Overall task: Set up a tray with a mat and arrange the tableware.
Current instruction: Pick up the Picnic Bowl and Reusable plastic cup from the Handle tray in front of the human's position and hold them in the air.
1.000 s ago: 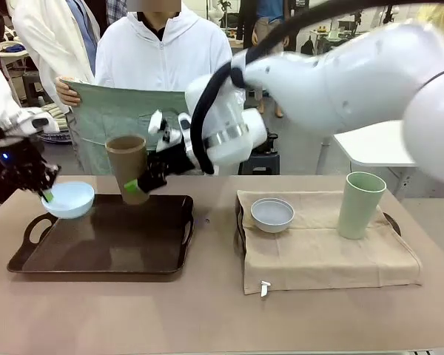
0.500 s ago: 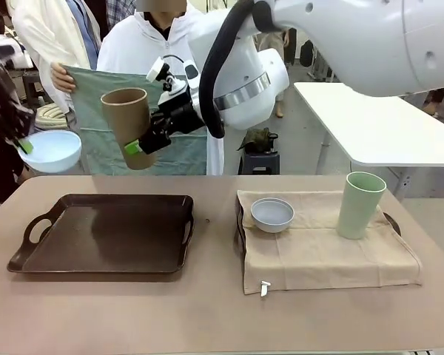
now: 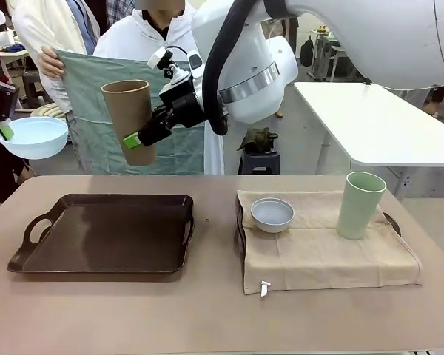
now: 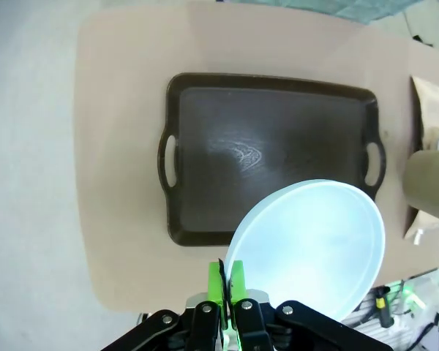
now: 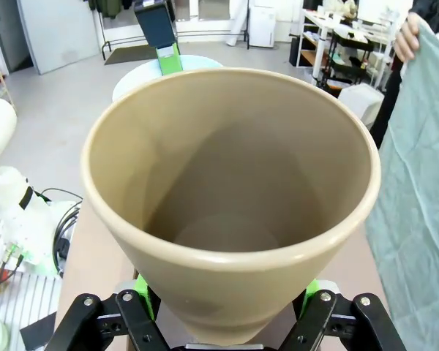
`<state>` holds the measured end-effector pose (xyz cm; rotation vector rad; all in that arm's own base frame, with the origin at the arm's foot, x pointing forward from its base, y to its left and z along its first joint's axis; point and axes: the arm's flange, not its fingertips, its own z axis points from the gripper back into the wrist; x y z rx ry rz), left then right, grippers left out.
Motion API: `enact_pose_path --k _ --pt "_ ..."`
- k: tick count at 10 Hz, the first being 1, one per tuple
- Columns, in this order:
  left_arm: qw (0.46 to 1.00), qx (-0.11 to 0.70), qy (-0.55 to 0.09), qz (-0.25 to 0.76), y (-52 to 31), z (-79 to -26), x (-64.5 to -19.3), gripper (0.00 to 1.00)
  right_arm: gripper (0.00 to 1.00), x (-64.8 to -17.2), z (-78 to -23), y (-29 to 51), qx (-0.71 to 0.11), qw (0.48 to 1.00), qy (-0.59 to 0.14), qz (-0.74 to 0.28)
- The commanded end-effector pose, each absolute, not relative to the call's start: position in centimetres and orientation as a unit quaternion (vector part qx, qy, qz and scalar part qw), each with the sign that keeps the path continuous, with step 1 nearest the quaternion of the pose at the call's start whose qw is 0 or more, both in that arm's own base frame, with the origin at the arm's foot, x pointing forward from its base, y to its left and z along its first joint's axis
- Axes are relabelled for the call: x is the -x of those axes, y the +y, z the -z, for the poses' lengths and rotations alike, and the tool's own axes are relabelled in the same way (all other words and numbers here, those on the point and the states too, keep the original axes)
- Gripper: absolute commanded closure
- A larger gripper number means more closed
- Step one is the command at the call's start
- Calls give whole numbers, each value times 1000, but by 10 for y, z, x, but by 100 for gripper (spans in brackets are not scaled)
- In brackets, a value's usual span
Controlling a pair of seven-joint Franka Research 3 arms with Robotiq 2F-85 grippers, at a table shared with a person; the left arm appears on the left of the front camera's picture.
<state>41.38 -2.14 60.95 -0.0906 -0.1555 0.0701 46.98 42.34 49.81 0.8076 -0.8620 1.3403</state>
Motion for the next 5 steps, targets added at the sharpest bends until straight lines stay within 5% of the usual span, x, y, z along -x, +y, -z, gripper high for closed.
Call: enact_pose_path --k 1,5 --pt "995 49 -85 -29 -22 -610 -414 100 100 -461 -502 418 -350 646 -355 -578" --pt "995 49 -85 -29 -22 -610 -414 100 100 -468 -497 423 -355 633 -371 -579"
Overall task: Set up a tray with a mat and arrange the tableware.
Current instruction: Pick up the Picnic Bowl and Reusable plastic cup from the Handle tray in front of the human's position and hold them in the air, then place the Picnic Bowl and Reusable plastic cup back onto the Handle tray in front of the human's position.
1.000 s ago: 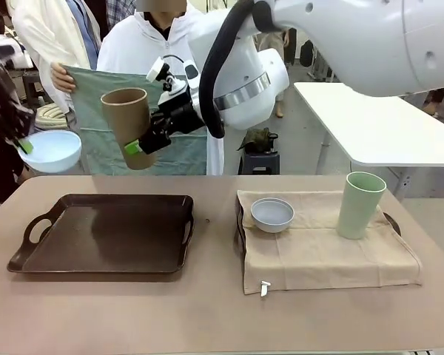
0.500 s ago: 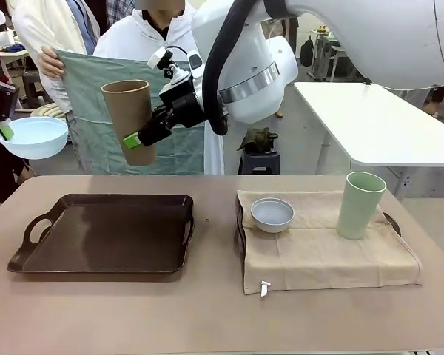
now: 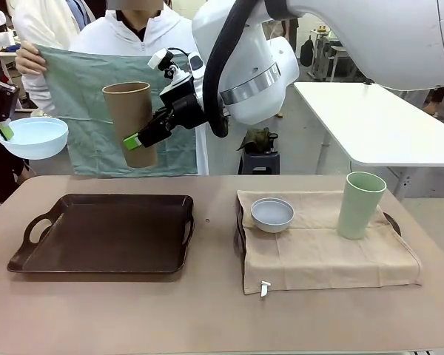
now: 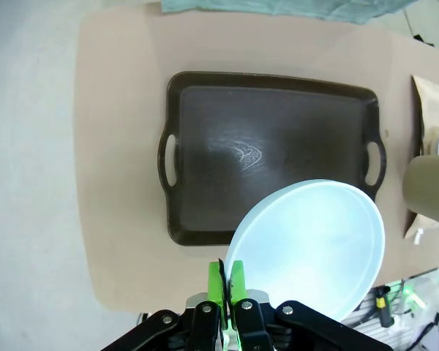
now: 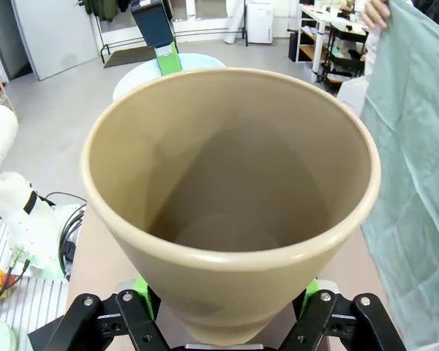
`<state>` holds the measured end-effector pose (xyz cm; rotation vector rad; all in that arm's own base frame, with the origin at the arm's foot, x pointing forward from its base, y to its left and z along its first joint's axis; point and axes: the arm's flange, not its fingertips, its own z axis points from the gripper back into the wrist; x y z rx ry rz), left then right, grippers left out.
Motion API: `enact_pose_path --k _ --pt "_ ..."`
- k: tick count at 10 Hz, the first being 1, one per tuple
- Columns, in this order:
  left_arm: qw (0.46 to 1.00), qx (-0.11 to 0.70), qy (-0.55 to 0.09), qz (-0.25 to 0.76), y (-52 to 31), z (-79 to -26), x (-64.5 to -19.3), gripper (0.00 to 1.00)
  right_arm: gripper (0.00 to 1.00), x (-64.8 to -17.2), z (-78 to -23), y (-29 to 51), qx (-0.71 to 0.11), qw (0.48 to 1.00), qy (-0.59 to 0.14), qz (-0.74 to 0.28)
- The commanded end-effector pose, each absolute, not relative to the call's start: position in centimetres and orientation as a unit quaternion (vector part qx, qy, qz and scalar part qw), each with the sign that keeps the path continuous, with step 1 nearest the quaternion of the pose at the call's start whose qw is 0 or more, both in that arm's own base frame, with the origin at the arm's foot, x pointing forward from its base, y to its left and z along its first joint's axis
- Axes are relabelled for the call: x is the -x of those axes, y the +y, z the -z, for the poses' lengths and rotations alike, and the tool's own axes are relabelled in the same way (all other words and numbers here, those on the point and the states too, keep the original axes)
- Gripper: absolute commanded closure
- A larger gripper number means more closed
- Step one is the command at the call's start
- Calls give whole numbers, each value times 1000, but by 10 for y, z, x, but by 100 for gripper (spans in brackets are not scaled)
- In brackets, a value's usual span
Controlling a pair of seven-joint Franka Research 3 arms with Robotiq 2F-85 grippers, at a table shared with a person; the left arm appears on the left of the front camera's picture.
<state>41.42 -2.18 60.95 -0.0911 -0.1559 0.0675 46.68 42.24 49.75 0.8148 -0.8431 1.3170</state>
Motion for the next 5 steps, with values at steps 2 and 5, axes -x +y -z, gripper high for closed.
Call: enact_pose_path --k 2,5 --pt "995 49 -85 -29 -22 -610 -414 100 100 -468 -497 423 -355 633 -371 -579" --pt "995 49 -85 -29 -22 -610 -414 100 100 -468 -497 423 -355 633 -371 -579"
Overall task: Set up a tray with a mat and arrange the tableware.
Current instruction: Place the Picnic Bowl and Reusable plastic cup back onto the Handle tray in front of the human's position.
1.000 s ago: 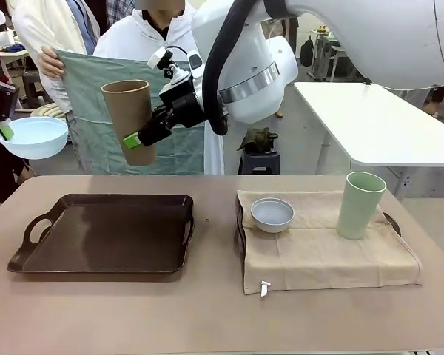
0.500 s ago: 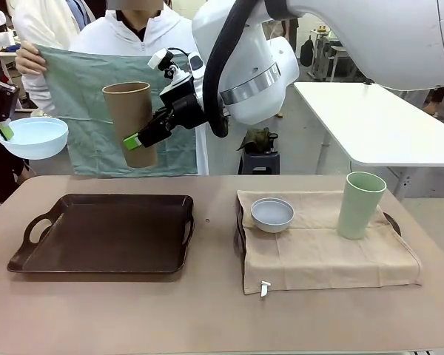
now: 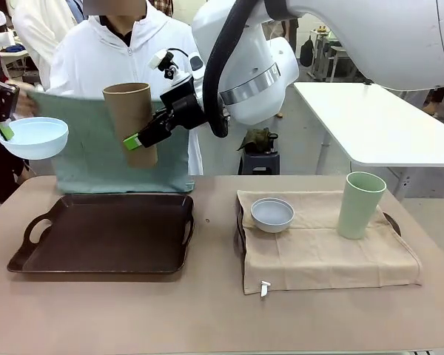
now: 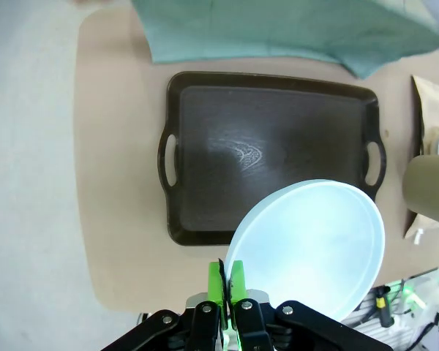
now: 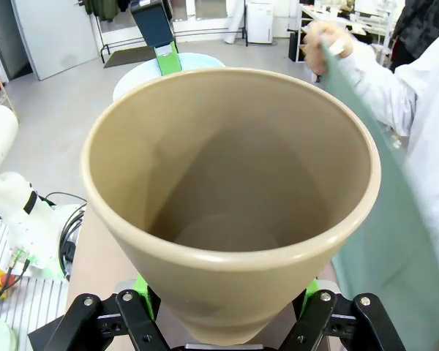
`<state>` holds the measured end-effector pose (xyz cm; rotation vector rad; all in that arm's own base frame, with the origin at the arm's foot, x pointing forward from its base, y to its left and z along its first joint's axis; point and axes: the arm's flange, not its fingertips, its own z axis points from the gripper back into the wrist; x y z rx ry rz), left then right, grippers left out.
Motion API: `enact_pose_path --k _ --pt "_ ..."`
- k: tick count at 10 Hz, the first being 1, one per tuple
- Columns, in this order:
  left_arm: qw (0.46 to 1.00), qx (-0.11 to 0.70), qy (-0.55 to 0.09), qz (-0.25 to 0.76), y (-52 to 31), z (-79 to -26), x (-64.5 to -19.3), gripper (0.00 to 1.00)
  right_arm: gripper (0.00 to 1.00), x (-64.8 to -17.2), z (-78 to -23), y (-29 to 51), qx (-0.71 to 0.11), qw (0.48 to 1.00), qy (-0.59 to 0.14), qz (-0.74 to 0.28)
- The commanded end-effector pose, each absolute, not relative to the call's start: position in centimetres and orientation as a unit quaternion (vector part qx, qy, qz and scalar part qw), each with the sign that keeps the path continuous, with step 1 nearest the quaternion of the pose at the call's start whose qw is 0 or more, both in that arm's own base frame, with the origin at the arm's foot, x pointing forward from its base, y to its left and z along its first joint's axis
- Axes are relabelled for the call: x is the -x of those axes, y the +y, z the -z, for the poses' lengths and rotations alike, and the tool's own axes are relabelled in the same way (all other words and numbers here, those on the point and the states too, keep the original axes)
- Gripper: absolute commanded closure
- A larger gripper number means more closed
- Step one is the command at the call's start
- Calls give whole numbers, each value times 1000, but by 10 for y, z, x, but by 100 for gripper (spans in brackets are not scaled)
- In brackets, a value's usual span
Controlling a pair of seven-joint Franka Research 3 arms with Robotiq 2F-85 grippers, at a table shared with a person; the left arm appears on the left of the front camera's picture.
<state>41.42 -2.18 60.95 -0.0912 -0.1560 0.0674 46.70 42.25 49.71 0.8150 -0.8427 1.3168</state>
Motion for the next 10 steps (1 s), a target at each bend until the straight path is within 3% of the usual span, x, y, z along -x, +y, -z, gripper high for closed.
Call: enact_pose_path --k 1,10 --pt "995 49 -85 -29 -22 -610 -414 100 100 -468 -497 423 -355 633 -371 -579" --pt "995 49 -85 -29 -22 -610 -414 100 100 -468 -497 423 -355 633 -371 -579"
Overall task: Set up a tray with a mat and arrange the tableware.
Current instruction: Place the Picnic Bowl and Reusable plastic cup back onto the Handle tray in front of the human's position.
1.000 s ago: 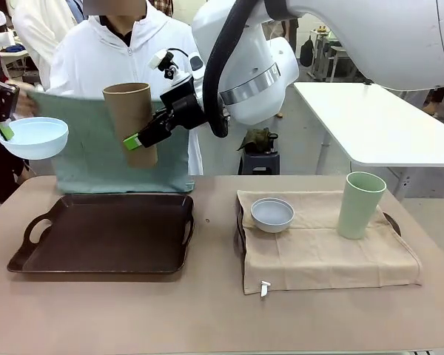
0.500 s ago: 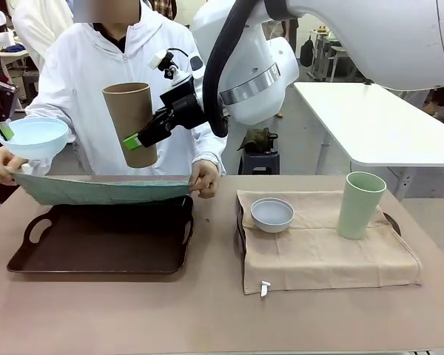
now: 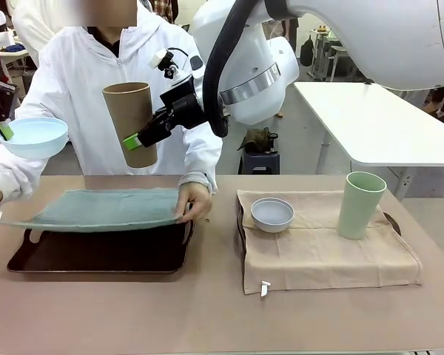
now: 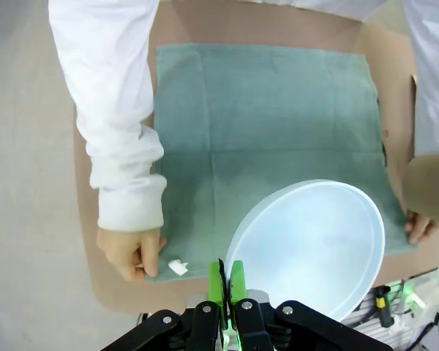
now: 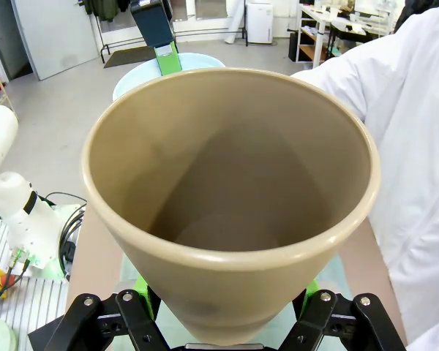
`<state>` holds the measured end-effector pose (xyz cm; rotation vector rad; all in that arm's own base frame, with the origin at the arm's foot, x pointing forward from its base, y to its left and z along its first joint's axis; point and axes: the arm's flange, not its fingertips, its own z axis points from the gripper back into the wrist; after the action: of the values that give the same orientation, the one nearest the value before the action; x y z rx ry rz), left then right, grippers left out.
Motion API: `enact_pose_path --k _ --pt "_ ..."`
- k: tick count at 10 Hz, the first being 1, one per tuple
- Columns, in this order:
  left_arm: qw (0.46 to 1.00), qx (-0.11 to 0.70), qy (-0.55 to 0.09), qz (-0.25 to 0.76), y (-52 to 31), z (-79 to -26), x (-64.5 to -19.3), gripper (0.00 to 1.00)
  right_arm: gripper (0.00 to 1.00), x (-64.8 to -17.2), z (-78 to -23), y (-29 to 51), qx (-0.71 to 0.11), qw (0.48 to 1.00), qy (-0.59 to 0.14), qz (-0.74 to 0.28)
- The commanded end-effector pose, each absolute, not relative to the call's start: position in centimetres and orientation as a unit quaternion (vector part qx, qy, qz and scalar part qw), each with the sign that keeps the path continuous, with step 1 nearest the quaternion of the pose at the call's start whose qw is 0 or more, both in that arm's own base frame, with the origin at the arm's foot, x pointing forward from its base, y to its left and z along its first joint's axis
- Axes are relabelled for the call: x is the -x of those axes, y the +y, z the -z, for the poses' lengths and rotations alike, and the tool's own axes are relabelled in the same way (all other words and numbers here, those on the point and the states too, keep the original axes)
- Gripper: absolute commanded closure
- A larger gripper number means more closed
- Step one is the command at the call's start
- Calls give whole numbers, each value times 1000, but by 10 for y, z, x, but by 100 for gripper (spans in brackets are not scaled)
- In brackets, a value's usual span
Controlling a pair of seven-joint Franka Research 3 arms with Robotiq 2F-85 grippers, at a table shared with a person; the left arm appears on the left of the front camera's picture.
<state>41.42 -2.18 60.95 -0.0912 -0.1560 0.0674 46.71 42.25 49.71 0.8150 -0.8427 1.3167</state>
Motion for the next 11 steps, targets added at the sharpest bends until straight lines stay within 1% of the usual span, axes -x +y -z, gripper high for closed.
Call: enact_pose_path --k 1,11 --pt "995 49 -85 -29 -22 -610 -414 100 100 -468 -497 423 -355 633 -371 -579" --pt "995 49 -85 -29 -22 -610 -414 100 100 -468 -497 423 -355 633 -371 -579"
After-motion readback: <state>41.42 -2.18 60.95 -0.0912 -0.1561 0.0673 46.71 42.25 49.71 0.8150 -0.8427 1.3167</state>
